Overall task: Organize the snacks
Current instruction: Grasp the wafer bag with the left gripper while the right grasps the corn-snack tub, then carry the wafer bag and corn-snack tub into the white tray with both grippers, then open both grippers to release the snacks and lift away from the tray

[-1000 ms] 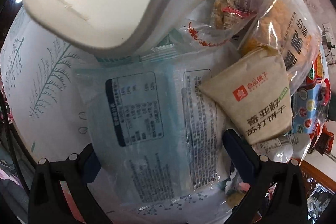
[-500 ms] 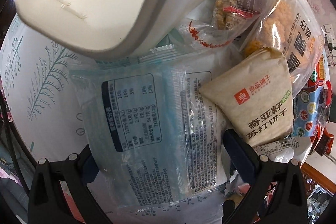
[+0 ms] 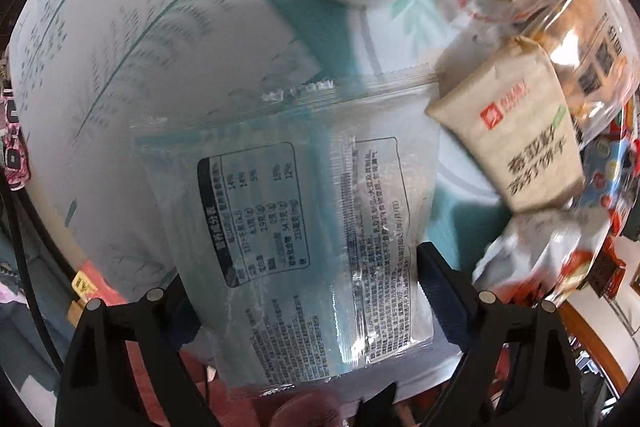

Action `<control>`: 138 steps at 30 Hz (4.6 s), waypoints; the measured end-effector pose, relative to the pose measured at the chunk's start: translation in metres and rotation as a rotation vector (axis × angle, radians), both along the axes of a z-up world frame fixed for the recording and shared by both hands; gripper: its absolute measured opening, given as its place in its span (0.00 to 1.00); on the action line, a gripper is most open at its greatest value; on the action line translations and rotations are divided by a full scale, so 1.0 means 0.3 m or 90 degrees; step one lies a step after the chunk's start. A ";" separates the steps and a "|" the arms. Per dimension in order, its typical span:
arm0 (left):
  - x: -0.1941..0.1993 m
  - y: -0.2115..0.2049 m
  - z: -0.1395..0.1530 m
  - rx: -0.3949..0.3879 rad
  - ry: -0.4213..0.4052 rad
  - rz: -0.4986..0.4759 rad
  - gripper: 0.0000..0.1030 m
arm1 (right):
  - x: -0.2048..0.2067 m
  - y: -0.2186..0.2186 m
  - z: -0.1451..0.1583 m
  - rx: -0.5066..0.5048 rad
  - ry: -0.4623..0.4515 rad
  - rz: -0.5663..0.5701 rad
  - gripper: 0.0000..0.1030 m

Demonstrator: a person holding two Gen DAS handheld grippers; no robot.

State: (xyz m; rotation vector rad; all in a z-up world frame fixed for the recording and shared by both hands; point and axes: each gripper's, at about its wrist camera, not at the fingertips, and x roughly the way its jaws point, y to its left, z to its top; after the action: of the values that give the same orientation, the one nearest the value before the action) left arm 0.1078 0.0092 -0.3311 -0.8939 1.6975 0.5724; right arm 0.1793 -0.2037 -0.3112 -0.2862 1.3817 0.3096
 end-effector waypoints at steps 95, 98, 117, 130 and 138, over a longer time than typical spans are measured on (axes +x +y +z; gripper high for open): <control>0.361 0.735 0.604 0.257 -0.403 -0.556 0.81 | 0.080 0.893 0.362 0.275 -0.331 -0.245 0.64; 0.362 0.735 0.602 0.260 -0.407 -0.563 0.87 | 0.082 0.893 0.342 0.276 -0.320 -0.268 0.65; 0.227 0.602 0.782 0.228 -0.515 -0.596 0.90 | -0.029 0.769 0.422 0.295 -0.329 -0.304 0.69; 0.131 0.400 0.889 0.211 -0.554 -0.573 0.90 | -0.118 0.523 0.532 0.294 -0.338 -0.288 0.69; 0.104 0.213 0.892 0.201 -0.553 -0.558 0.90 | -0.146 0.350 0.571 0.281 -0.325 -0.260 0.69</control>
State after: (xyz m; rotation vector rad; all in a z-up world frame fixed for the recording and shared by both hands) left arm 0.1390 0.0730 -0.0634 -0.0593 0.9877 -0.1558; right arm 0.1357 -0.0985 -0.1399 0.2704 0.8105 0.1749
